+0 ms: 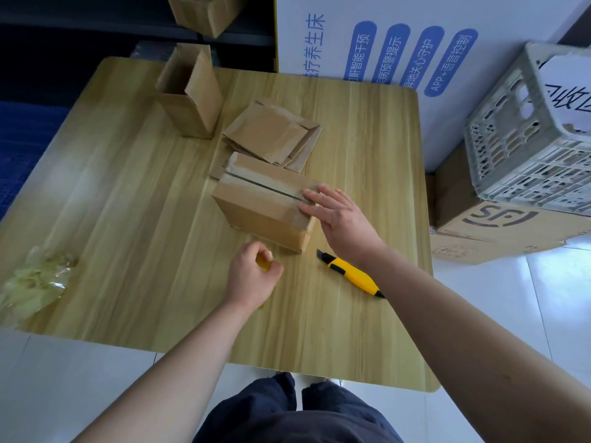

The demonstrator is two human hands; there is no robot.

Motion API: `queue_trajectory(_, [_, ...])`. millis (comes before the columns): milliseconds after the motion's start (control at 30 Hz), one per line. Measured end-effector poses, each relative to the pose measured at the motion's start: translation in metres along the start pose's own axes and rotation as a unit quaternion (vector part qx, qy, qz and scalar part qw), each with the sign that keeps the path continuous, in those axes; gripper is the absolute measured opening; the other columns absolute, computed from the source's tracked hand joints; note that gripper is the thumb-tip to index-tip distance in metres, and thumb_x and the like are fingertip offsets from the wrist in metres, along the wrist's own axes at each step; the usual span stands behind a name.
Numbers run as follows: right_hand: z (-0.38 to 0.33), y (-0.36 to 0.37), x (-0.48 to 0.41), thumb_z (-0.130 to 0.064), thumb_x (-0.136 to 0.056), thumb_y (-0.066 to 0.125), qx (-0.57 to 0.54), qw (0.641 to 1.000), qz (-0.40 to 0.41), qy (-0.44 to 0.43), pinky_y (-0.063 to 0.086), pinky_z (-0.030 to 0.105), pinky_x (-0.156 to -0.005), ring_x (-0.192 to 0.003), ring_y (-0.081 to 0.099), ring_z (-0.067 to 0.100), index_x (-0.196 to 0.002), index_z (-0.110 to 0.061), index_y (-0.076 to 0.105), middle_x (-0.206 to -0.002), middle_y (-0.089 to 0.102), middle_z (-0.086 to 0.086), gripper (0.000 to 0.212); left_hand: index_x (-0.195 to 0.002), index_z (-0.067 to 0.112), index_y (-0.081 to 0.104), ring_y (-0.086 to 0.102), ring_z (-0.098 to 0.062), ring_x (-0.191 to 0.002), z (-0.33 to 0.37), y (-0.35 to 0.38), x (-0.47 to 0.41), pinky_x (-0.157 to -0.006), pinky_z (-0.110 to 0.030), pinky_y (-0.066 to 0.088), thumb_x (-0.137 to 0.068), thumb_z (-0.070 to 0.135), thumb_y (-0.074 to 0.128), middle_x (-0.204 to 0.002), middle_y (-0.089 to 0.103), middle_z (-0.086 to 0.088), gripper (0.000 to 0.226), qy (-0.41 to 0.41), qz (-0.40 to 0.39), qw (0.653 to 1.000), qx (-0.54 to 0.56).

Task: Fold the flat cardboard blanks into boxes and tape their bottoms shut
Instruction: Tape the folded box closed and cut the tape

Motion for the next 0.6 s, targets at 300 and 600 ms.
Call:
queue_trajectory(300, [0.001, 0.001, 0.002, 0.002, -0.097, 0.043, -0.021, 1.0, 0.0, 0.011, 0.02, 0.038, -0.117, -0.142, 0.034, 0.028, -0.13, -0.016, 0.062, -0.144, 0.05, 0.003, 0.042, -0.068, 0.008, 0.052, 0.049, -0.022, -0.063, 0.02, 0.006, -0.002, -0.061, -0.021, 0.03, -0.07, -0.001, 0.071, -0.074, 0.049, -0.003, 0.022, 0.127, -0.018, 0.988, -0.087])
queue_trajectory(600, [0.004, 0.001, 0.002, -0.003, -0.099, 0.043, -0.03, 0.999, -0.005, 0.016, 0.02, 0.039, -0.119, -0.142, 0.033, 0.025, -0.13, -0.018, 0.061, -0.145, 0.05, 0.001, 0.04, -0.084, 0.009, 0.044, 0.055, -0.025, -0.07, 0.004, 0.032, -0.006, -0.074, -0.038, 0.05, -0.086, 0.02, 0.061, -0.113, 0.046, -0.012, 0.02, 0.07, -0.179, 0.949, -0.25])
Point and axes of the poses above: each hand's wrist, its own x-axis away from the middle knuckle, its own y-axis out of the palm, z = x × y, the point moved 10 cm from there along -x, towards the middle knuckle
